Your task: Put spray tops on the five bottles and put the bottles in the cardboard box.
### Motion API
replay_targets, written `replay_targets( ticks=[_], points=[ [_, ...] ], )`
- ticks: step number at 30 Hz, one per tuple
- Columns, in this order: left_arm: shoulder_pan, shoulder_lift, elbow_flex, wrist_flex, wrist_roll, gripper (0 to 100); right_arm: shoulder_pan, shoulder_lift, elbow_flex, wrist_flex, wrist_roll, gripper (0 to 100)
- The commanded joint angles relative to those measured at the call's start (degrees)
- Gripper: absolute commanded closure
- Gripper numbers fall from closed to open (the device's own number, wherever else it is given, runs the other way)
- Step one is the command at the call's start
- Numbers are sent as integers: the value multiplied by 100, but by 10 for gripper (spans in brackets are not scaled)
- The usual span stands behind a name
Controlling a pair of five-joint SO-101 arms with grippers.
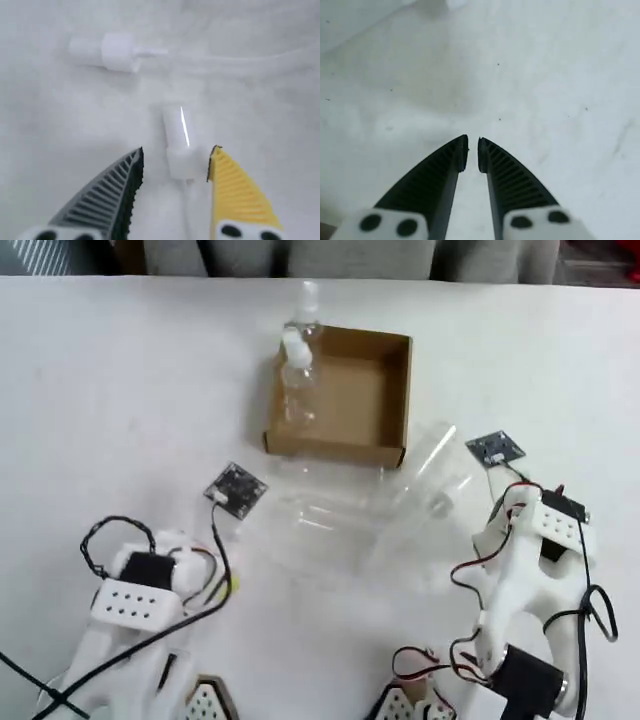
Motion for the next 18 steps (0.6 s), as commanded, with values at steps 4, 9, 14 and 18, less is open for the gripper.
replay_targets(
  ticks=[4, 9, 14, 18],
  points=[
    [66, -22, 0, -352, 62, 780, 48, -224, -299, -22, -809, 982],
    [40, 1024, -404, -475, 132, 782, 40, -224, -791, 585, -1064, 982],
    [-40, 2220, -1037, -466, 132, 783, 40, -224, -1073, 971, -1064, 982],
    [-224, 2809, -1442, -457, 167, 783, 48, -207, -1037, 971, -1037, 982]
  ],
)
